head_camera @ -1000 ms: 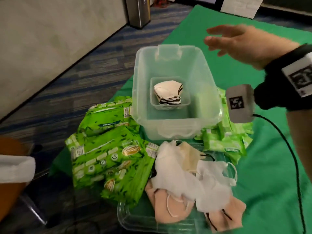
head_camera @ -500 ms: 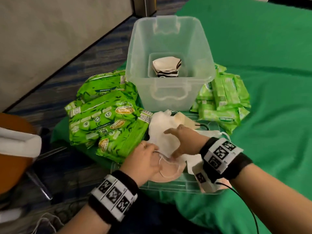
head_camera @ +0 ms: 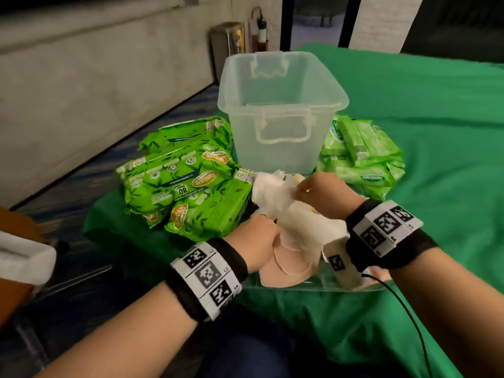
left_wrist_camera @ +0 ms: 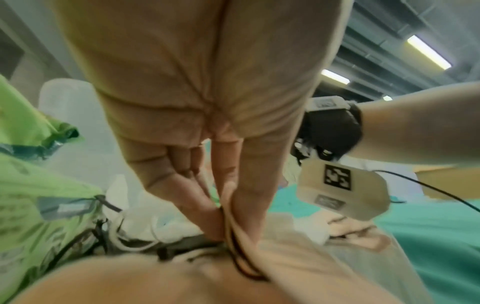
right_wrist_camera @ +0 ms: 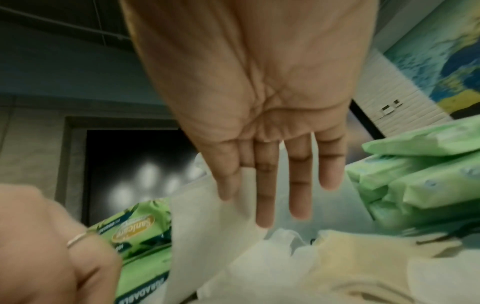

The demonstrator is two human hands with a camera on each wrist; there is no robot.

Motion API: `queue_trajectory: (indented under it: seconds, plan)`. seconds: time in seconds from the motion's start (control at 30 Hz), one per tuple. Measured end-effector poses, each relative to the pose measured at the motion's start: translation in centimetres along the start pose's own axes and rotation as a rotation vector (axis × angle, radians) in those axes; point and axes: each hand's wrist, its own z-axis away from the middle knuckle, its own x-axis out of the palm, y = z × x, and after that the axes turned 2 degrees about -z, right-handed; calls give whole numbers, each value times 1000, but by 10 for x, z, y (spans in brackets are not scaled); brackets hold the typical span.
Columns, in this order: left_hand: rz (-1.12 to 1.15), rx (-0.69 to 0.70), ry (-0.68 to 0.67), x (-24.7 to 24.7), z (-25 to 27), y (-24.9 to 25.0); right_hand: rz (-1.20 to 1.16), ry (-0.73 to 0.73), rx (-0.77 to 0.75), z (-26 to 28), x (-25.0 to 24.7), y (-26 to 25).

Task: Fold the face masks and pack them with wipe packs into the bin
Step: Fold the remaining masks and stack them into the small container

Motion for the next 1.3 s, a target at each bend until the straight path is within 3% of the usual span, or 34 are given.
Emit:
queue_trajectory:
  seconds: [0.17, 0.3, 0.5, 0.7, 0.77, 0.87, 0.93, 1.03, 1.1, 1.2, 1.3]
  plan:
    - [237, -70, 285, -20, 18, -10, -178, 369, 67, 30, -17, 2]
    - [659, -163, 549, -30, 28, -20, -171, 646, -25, 42, -27, 3]
    - [1090, -189, 646, -34, 21, -15, -267, 762, -137, 60, -26, -6]
    - [1505, -174, 563, -41, 11, 10, -214, 707, -390, 59, -29, -2]
    - [1595, -177, 558, -42, 9, 15, -250, 605, -443, 58, -26, -2]
    - [1666, -183, 531, -42, 8, 21, -320, 333, -443, 60, -17, -5]
    - [1698, -167, 493, -41, 7, 25, -259, 293, -426, 57, -8, -5]
    - [1645, -158, 433, -41, 7, 27, -259, 476, -402, 51, -4, -1]
    - [1486, -205, 423, -39, 7, 24, -370, 505, -314, 49, -14, 2]
    - [1222, -275, 483, -39, 9, 20, -443, 285, -191, 50, -35, 5]
    - [1187, -193, 498, -42, 11, 22, -318, 107, -125, 52, -49, -3]
